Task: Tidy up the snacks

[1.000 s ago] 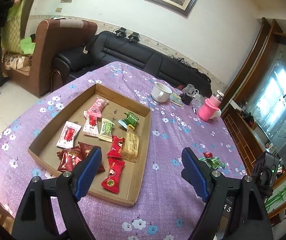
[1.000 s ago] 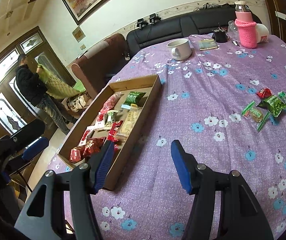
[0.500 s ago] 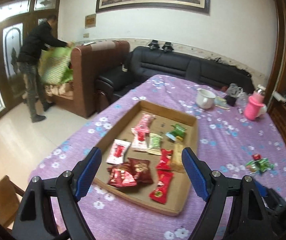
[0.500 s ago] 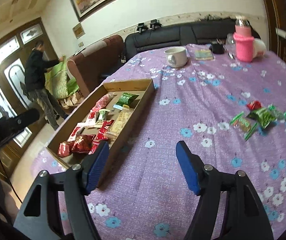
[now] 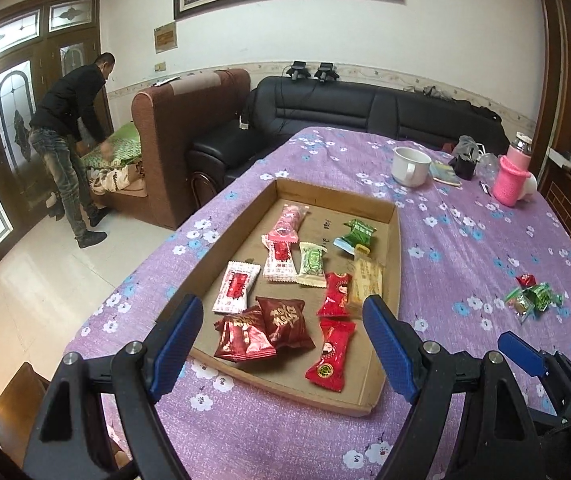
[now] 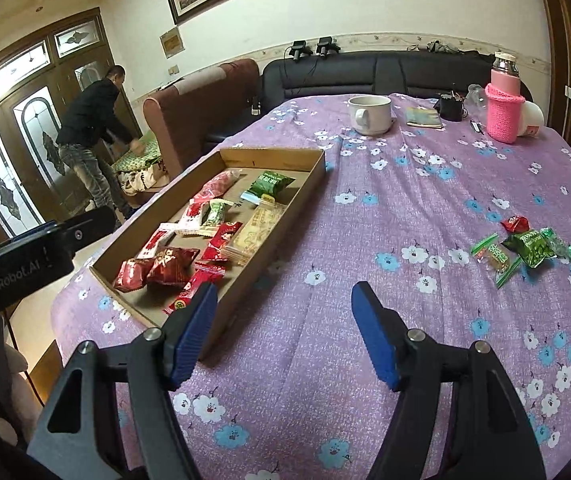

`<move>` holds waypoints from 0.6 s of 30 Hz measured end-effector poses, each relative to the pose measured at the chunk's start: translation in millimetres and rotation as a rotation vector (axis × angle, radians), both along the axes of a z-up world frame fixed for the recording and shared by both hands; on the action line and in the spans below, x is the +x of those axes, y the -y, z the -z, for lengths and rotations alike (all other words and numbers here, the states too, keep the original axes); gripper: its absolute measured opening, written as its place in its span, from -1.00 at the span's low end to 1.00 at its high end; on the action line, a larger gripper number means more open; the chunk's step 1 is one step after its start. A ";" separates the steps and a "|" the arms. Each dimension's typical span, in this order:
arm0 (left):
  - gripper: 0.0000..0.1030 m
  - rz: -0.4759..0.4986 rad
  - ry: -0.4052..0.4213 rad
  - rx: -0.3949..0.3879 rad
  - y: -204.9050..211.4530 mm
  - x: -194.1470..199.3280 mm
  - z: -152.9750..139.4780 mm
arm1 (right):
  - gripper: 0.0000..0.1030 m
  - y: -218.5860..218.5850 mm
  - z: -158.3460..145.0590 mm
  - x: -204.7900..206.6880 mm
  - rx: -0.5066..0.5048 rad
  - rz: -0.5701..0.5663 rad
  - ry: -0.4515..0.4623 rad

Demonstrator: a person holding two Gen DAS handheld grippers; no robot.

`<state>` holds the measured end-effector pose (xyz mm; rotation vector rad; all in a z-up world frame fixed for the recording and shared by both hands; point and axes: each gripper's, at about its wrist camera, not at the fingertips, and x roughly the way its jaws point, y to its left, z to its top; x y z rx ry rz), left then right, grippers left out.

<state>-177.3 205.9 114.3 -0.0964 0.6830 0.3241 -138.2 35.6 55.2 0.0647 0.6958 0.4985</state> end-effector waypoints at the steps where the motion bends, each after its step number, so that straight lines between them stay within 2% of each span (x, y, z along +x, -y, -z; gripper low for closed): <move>1: 0.59 0.001 -0.002 0.000 0.2 0.3 0.1 | 0.37 -0.6 0.5 -0.1 0.000 -0.001 -0.003; 18: 0.59 0.035 -0.040 -0.010 8.8 6.8 6.6 | 0.37 4.3 9.1 4.9 0.001 0.008 -0.042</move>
